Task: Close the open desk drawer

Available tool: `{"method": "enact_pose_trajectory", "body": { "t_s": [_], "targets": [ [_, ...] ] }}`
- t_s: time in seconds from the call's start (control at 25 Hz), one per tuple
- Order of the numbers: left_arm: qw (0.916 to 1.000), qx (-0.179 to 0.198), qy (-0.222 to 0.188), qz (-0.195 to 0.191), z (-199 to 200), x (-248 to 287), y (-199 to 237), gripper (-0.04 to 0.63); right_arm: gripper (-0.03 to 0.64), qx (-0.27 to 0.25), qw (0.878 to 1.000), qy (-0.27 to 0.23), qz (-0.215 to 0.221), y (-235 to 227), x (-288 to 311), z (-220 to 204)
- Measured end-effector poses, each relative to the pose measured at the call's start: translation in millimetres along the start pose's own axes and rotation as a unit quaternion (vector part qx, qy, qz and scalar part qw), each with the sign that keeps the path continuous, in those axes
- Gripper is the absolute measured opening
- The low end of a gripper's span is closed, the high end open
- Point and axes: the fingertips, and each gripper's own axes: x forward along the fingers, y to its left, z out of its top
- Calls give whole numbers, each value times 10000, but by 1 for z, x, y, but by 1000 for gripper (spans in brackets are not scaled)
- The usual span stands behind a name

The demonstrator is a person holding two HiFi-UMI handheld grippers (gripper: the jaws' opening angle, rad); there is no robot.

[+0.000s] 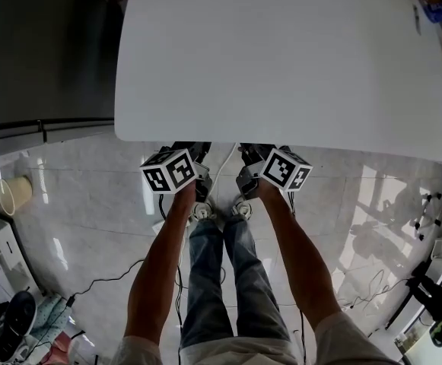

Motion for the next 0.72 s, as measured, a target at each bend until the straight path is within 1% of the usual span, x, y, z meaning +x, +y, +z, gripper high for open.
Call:
{"method": "enact_pose_trajectory", "body": {
  "t_s": [0.16,0.24,0.32,0.36,0.4,0.48,0.6,0.68,0.72],
  "targets": [
    [10000,-55,-1,-23,-13,-8,-3,48,57,-126,9999,-37,-80,-1,-11,-10],
    [10000,-11,-29,-31,-15,-12,-7,48,46,-148,9999,23,-59,3,-15,-17],
    [10000,58,-66,-21,-16,-18,-13,47,20,-235,9997,43,-50,9,-20,-20],
    [9999,109,-90,-24,-16,-21,-16,20,18,-308,9995,30,-45,12,-24,-19],
    [9998,173,-114,-36,-17,-24,-21,12,18,-389,9992,10,-40,16,-27,-19],
    [9994,305,-135,-43,-18,-30,-29,12,17,-475,9989,-16,-20,22,-35,-19],
    [9989,450,-143,-51,-20,-40,-43,12,17,-462,9989,-29,51,31,-47,-21],
    [9980,614,-168,-24,-19,-46,-52,12,17,-637,9980,-35,14,36,-55,-18],
    [9970,754,-165,18,-18,-50,-56,12,17,-788,9969,-35,-30,40,-58,-16]
  ]
}}
